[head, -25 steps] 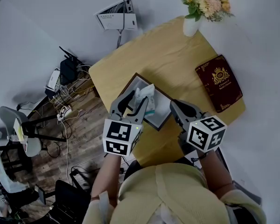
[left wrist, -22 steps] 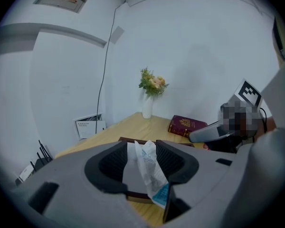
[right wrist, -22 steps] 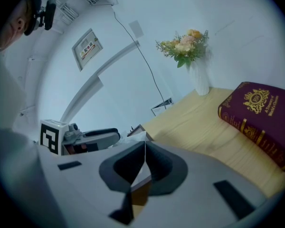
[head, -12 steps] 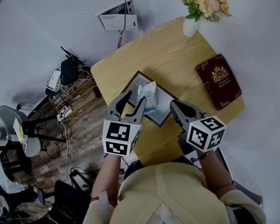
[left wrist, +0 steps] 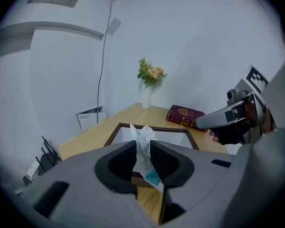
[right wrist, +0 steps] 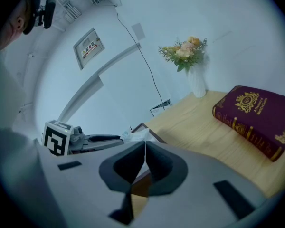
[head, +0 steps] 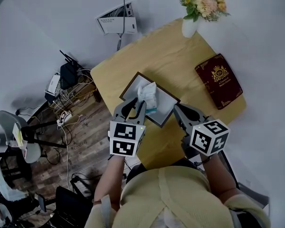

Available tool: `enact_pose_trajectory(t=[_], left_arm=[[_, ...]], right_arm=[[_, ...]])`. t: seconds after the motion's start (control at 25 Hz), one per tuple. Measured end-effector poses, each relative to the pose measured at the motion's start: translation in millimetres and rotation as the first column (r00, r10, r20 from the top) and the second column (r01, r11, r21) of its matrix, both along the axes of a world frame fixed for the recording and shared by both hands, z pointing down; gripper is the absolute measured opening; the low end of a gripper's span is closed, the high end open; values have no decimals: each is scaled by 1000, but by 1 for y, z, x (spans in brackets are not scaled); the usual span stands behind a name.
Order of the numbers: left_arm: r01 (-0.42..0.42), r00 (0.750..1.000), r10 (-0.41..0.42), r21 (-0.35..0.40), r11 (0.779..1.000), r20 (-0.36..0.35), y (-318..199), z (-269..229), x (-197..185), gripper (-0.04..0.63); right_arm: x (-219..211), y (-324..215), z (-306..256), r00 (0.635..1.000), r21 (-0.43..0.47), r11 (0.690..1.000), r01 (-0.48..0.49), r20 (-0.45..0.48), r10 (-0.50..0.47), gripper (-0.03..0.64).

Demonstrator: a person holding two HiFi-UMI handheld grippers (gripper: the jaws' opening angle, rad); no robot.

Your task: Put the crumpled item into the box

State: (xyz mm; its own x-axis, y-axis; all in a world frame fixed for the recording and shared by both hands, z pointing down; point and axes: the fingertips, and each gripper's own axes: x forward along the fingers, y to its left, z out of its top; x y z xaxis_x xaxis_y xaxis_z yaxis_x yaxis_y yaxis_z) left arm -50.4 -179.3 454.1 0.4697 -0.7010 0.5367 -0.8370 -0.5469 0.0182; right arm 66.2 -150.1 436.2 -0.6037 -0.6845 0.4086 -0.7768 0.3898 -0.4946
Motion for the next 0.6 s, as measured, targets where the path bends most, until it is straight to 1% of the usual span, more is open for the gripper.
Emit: enact_pose_trajectory(t=[0.08,0.28,0.44,0.6], left_arm=[[33,999,-32,-8,999,6,-1,0,-5,96],[78,997,-77,-15,997,17,-3,0,-12,92],[84,996,-85,7,996,18,0,-4,-12,92],[103,995,-103,45,994,-4,1,-13,-15,94]], right_arm=[[2,1,0,1000,1,1000,-4,-1,4,31],[2,3,0,1000,5,1000,1,3,-1,31],[2,5,0,1000,7,1000,0,2,0,31],[3,7,-1,1000,9,1000,0,4,0,31]])
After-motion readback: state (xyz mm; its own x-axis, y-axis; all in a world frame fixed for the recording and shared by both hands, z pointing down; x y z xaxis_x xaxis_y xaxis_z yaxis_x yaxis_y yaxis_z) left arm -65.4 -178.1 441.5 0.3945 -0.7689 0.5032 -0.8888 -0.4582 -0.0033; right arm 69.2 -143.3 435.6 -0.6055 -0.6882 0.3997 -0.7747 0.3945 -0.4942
